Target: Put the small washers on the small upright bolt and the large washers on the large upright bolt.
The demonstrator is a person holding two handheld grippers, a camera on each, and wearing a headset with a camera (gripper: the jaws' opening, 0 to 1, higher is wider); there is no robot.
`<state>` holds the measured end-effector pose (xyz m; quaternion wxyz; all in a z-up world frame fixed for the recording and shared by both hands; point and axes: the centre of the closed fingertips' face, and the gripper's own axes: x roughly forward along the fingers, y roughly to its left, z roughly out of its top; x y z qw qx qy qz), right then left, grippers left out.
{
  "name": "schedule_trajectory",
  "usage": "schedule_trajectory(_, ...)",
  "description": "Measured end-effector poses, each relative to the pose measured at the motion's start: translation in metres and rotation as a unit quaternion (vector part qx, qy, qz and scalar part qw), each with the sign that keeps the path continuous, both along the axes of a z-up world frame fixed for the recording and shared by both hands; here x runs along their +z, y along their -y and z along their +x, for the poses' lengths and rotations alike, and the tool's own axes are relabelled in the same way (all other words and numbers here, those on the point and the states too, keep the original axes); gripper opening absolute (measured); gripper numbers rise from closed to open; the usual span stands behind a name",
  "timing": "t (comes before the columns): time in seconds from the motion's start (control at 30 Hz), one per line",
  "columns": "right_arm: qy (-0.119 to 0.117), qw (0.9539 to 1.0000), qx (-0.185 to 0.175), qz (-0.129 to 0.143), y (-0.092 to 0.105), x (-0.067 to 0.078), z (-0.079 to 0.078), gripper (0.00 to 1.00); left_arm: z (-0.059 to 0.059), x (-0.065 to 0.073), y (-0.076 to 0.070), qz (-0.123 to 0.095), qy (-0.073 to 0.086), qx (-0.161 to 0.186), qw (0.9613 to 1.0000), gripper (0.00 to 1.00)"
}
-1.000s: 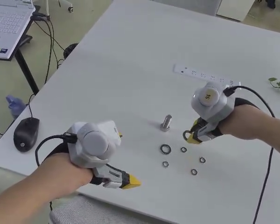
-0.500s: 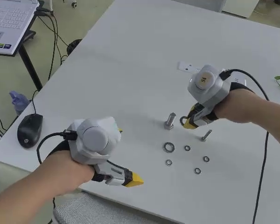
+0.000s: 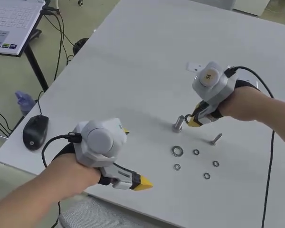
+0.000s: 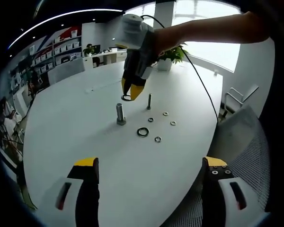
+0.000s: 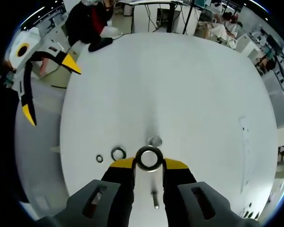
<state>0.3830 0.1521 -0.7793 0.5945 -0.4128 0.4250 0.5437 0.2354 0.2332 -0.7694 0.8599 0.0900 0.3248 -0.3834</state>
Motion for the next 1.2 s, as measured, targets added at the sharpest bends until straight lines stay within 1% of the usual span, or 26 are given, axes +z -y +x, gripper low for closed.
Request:
schedule_trajectory(0.03,-0.001,1.0,0.001,0.0,0.0,-0.003,0.006,0.21,0.0,0.0,0.0,-0.001,0.001,0.0,1.0,0.9)
schedule_trajectory(0.1,-0.001,1.0,0.001,0.001,-0.004,-0.004,0.01,0.21,0.001,0.002,-0.001,-0.005,0.002,0.001,1.0,0.9)
schedule_trajectory(0.17,-0.001,1.0,0.002,0.0,-0.006,-0.005,0.011,0.21,0.002,0.003,0.0,-0.01,0.002,0.001,0.9999,0.9)
schedule_trajectory(0.2,-0.002,1.0,0.003,-0.001,-0.007,-0.006,0.011,0.21,0.003,0.005,0.0,-0.014,0.005,0.001,0.9999,0.91)
schedule_trajectory(0.3,-0.002,1.0,0.006,-0.003,-0.01,-0.009,0.013,0.21,0.003,0.006,0.0,-0.017,0.007,0.001,0.9998,0.91)
schedule_trajectory(0.37,-0.001,1.0,0.007,-0.004,-0.012,-0.011,0.014,0.21,0.004,0.008,0.001,-0.022,0.011,0.001,0.9997,0.92)
schedule_trajectory(0.5,-0.001,0.9999,0.008,-0.007,-0.014,-0.013,0.017,0.21,0.005,0.009,0.0,-0.028,0.012,0.002,0.9995,0.93)
schedule_trajectory(0.73,-0.004,0.9998,0.013,-0.015,-0.017,-0.017,0.019,0.21,0.003,0.007,-0.001,-0.026,0.009,0.0,0.9996,0.94)
schedule_trajectory(0.9,-0.004,0.9997,0.012,-0.022,-0.016,-0.023,0.022,0.21,0.001,0.006,-0.001,-0.026,0.007,0.0,0.9996,0.93)
schedule_trajectory(0.97,-0.001,0.9998,0.013,-0.016,-0.018,-0.023,0.023,0.21,0.001,0.006,-0.002,-0.026,0.006,0.001,0.9996,0.93)
schedule_trajectory(1.2,-0.007,0.9997,0.01,-0.02,-0.018,-0.027,0.024,0.22,0.0,0.003,-0.007,-0.018,0.002,0.003,0.9998,0.91)
